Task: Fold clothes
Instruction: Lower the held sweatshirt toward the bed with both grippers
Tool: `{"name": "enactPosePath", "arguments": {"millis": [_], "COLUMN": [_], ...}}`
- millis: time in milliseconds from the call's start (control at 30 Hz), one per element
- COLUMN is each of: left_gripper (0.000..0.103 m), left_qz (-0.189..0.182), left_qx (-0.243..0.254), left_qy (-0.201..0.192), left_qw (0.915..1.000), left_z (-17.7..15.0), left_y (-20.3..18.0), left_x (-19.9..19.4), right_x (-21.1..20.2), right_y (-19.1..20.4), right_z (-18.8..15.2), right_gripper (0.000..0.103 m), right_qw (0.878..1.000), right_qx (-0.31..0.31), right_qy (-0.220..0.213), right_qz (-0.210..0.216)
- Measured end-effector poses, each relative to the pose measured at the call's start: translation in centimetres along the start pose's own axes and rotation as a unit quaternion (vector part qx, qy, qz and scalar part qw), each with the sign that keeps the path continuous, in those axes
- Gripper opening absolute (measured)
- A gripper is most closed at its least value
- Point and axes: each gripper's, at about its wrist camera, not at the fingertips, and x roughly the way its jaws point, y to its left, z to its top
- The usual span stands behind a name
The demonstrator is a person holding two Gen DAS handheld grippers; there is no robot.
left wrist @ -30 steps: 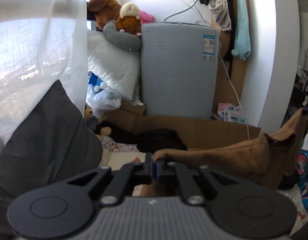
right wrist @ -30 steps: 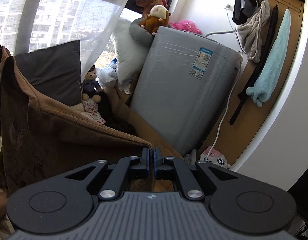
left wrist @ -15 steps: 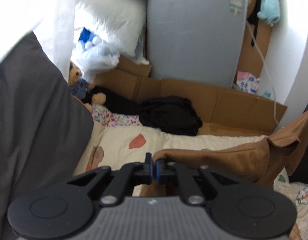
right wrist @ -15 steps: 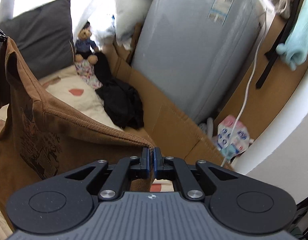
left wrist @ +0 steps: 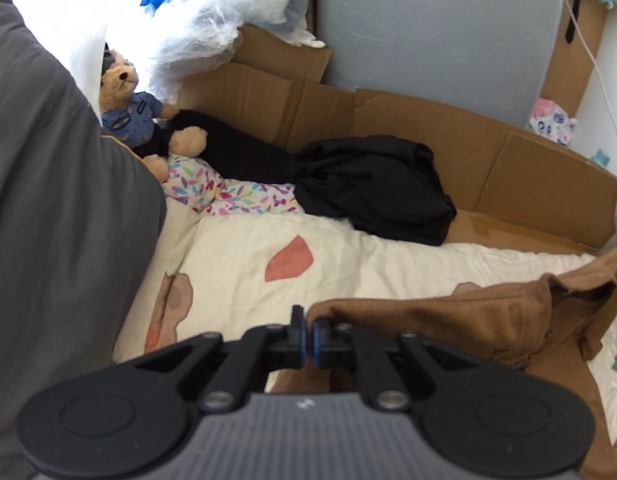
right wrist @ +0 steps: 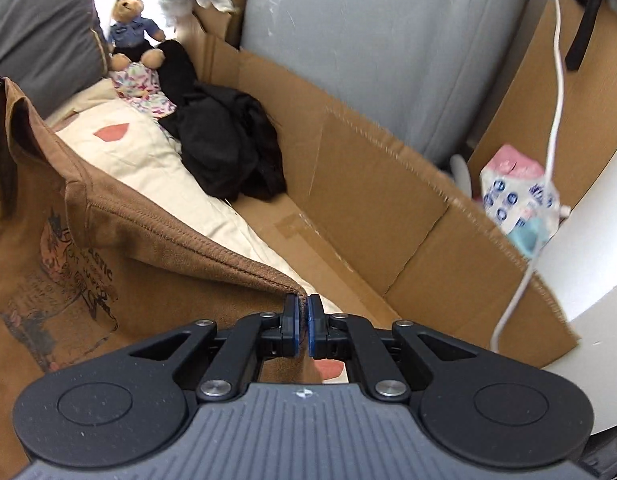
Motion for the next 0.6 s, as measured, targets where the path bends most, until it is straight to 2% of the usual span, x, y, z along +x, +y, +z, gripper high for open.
{"name": "enactPosePath", "arguments": {"millis": [267,600], "left_gripper": [0.004,0.004], "left_qz": [0.010,0.008], "left_qx": [-0.004,-0.019], "left_qy": [0.004,0.017], "left_qw": [0.9999,0.9996], "left_z": [0.8,0.4], "left_y": [-0.9,-0.7], "left_x": [4.1,9.6], "right_x": [4.8,9.0], "right_y": [-1.7,-2.4], "right_z": [-1.2,-2.1], "right_gripper": [0.004,0.004], "right_qw": [0.999,0.998], "right_qx": [0.048,0.046], "right_qy": [0.009,0.036], "right_qz": [0.007,-0.004]}}
